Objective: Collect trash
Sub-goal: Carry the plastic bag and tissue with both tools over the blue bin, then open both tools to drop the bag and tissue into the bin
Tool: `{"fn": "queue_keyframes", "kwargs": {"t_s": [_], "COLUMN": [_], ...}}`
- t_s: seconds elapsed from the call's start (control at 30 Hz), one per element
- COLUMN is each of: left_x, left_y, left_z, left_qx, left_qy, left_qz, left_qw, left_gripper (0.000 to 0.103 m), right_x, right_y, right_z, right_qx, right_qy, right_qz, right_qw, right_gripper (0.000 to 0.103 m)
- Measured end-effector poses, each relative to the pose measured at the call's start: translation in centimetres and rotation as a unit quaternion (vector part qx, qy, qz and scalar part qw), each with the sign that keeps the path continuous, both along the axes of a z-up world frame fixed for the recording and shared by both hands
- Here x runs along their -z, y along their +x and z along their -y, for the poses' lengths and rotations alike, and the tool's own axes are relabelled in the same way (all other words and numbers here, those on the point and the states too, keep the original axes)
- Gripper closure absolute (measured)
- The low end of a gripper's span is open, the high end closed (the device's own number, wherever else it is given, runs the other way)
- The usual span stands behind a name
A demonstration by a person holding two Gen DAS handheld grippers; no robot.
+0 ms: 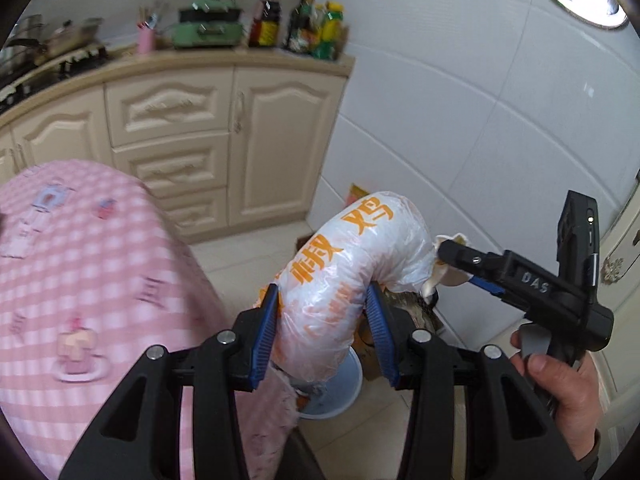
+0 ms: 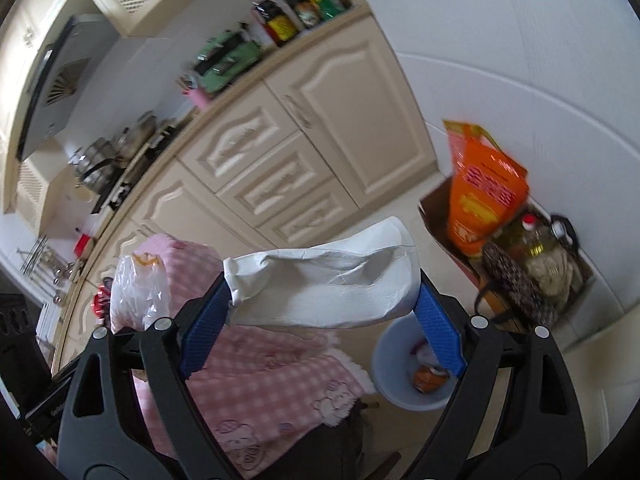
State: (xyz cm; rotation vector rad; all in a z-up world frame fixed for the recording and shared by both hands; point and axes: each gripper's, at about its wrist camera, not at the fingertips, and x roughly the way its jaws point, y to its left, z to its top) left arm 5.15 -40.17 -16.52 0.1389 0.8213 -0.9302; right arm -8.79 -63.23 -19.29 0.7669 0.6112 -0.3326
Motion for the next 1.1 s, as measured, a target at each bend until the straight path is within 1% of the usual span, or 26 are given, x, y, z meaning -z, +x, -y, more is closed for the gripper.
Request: {"fn": "queue_keyframes", "kwargs": {"t_s": [0.13, 0.17, 0.33, 0.47, 0.53, 0.7, 0.8, 0.87, 0.9, 0.93, 0.97, 1.0, 1.03, 1.07, 1.1], "left_x": [3.4, 4.8, 9.7, 13.7, 15.7, 19.5, 21.7, 23.0, 23.5, 24.2, 24.6, 24.8, 24.8, 24.7, 24.7], "left_y": [0.4, 0.6, 1.6, 3.0, 3.7, 5.1, 5.9, 6.5, 6.6, 6.7, 6.8, 6.7, 6.6, 6.5, 6.6], "left_z": [3.1, 4.1, 6.8, 8.2, 8.9, 9.5, 10.1, 10.1, 10.2, 10.3, 10.4, 10.4, 10.3, 10.3, 10.3], "left_qx": [0.007, 0.009, 0.009, 0.002, -0.005, -0.022, -0.029, -0.034, -0.034, -0.036, -0.038, -0.038, -0.036, -0.034, -0.034], "left_qy": [0.024, 0.034, 0.068, 0.090, 0.106, 0.131, 0.147, 0.155, 0.160, 0.171, 0.178, 0.183, 0.184, 0.186, 0.187], "left_qz": [-0.034, -0.048, -0.099, -0.155, -0.172, -0.212, -0.242, -0.260, -0.266, -0.276, -0.278, -0.277, -0.274, -0.270, -0.266], "left_qw": [0.9991, 0.9983, 0.9927, 0.9838, 0.9794, 0.9681, 0.9585, 0.9525, 0.9499, 0.9453, 0.9432, 0.9427, 0.9432, 0.9441, 0.9449], "left_gripper": [0.060, 0.060, 0.060, 0.060, 0.060, 0.060, 0.060, 0.056, 0.052, 0.039, 0.035, 0.034, 0.032, 0.028, 0.027], "right_x": [3.8, 4.6, 8.8, 11.7, 13.0, 16.1, 17.6, 18.6, 18.9, 19.5, 19.6, 19.7, 19.7, 19.7, 19.7], "right_y": [0.0, 0.0, 0.0, 0.6, 0.9, 1.5, 1.9, 2.3, 2.3, 2.4, 2.5, 2.5, 2.5, 2.4, 2.2], "right_z": [1.5, 1.8, 3.1, 3.7, 3.9, 4.3, 4.4, 4.4, 4.4, 4.4, 4.3, 4.3, 4.2, 4.2, 4.2], "right_qx": [0.015, 0.019, 0.035, 0.042, 0.046, 0.052, 0.056, 0.058, 0.058, 0.057, 0.058, 0.059, 0.060, 0.061, 0.064], "right_qy": [0.033, 0.041, 0.076, 0.097, 0.107, 0.133, 0.148, 0.159, 0.167, 0.180, 0.183, 0.179, 0.177, 0.178, 0.178], "right_qz": [-0.027, -0.033, -0.059, -0.083, -0.093, -0.113, -0.121, -0.130, -0.130, -0.126, -0.128, -0.131, -0.133, -0.134, -0.133], "right_qw": [0.999, 0.998, 0.995, 0.991, 0.989, 0.983, 0.980, 0.977, 0.976, 0.974, 0.973, 0.973, 0.973, 0.973, 0.973], "right_gripper": [0.017, 0.017, 0.017, 0.017, 0.017, 0.017, 0.017, 0.017, 0.016, 0.015, 0.012, 0.010, 0.007, 0.007, 0.007]}}
